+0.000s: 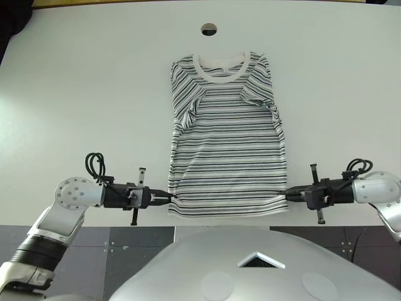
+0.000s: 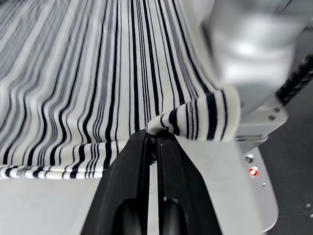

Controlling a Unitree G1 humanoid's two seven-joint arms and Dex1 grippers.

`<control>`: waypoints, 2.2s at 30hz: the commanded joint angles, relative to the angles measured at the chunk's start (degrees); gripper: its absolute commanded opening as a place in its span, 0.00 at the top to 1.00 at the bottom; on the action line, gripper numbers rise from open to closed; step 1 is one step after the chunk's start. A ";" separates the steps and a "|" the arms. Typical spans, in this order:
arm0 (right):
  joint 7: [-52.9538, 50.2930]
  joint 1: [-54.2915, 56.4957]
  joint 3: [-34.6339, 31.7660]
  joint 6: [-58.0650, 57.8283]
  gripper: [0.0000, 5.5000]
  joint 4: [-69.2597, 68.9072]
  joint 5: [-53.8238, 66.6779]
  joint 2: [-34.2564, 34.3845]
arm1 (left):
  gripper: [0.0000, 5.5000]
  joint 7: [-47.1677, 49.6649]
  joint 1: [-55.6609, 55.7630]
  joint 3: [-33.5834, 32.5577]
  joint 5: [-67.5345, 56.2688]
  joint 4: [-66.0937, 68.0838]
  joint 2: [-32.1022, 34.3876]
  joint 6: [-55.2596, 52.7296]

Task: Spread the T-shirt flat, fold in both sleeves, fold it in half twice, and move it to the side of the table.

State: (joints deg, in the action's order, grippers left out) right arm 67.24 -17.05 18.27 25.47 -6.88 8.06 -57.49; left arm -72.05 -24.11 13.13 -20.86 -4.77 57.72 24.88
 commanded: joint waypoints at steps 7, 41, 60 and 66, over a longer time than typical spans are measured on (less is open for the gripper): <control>8.45 -7.43 -3.60 -3.77 0.98 -7.84 11.73 -6.10 | 0.97 -4.31 -7.46 -4.89 -4.84 -9.18 3.23 -2.43; -22.77 40.57 -9.46 -35.82 0.98 24.54 1.94 27.96 | 0.97 35.48 39.46 -9.95 11.39 20.64 -27.68 -31.24; -33.23 49.61 -15.95 -22.43 0.64 44.93 -1.59 36.46 | 0.71 43.31 45.95 -10.14 17.03 31.52 -35.02 -32.04; -35.45 48.25 -14.73 -13.22 0.64 45.39 -5.79 36.20 | 0.71 48.71 49.89 -13.70 16.60 39.61 -36.18 -32.80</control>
State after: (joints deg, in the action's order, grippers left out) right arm 32.77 32.04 2.78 9.43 38.98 4.48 -21.19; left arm -25.00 23.92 0.84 -4.24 32.26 22.19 -7.19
